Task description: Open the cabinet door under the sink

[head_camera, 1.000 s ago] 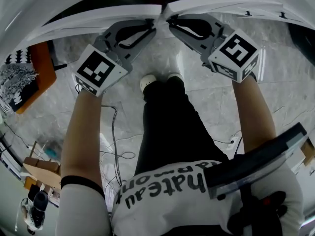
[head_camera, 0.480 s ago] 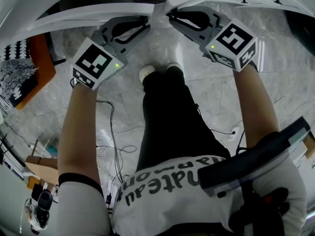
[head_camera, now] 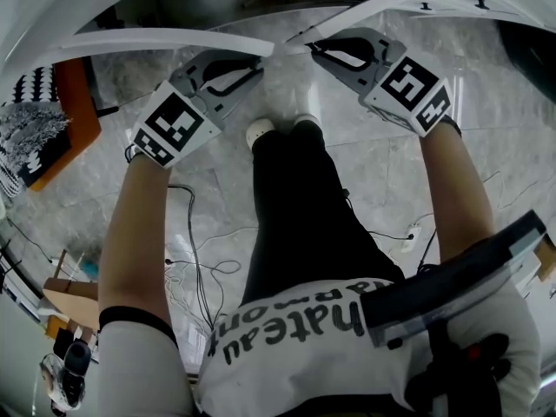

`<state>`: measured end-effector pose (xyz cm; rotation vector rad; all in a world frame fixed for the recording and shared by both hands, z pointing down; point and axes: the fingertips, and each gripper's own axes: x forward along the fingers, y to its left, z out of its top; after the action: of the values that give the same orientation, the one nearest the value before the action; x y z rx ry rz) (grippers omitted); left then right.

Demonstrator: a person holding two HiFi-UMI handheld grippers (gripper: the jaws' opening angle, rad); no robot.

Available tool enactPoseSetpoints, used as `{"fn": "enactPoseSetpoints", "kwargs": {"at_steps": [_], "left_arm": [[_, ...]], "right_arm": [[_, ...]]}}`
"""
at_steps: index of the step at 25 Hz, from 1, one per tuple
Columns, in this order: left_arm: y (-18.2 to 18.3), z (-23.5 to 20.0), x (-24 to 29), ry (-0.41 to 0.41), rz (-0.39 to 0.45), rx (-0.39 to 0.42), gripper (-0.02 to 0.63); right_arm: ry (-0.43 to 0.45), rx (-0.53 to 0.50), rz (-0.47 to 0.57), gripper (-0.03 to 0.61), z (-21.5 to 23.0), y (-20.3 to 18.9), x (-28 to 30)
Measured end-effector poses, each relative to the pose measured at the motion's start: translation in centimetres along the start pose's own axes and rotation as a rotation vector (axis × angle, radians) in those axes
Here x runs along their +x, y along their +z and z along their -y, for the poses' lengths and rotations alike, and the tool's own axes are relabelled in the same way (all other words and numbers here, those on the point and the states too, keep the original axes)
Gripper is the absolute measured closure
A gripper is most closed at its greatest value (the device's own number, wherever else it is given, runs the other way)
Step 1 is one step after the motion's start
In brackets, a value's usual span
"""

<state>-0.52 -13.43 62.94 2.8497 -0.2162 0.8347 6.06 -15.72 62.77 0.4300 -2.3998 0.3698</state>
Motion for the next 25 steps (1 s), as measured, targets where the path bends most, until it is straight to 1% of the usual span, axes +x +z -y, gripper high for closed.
{"fn": "enactPoseSetpoints", "kwargs": {"at_steps": [6,16,25], "left_arm": [[-0.6,1.3,-0.5,-0.041,-0.033,0.034,0.592],[-1.6,2.8,-1.3,-0.073,-0.073,0.048,0.59],[-2.7,4.2,-2.2,-0.097,-0.162,0.078,0.588]], "right_arm": [[0.01,-0.032,-0.056,0.531,-0.6,-1.1,-0.8],[0.018,-0.063,-0.112,0.532,-1.5,-2.1,-1.6],[0.016,-0.074,-0.155,0.532,-2.1,-3.2,-2.5]]}}
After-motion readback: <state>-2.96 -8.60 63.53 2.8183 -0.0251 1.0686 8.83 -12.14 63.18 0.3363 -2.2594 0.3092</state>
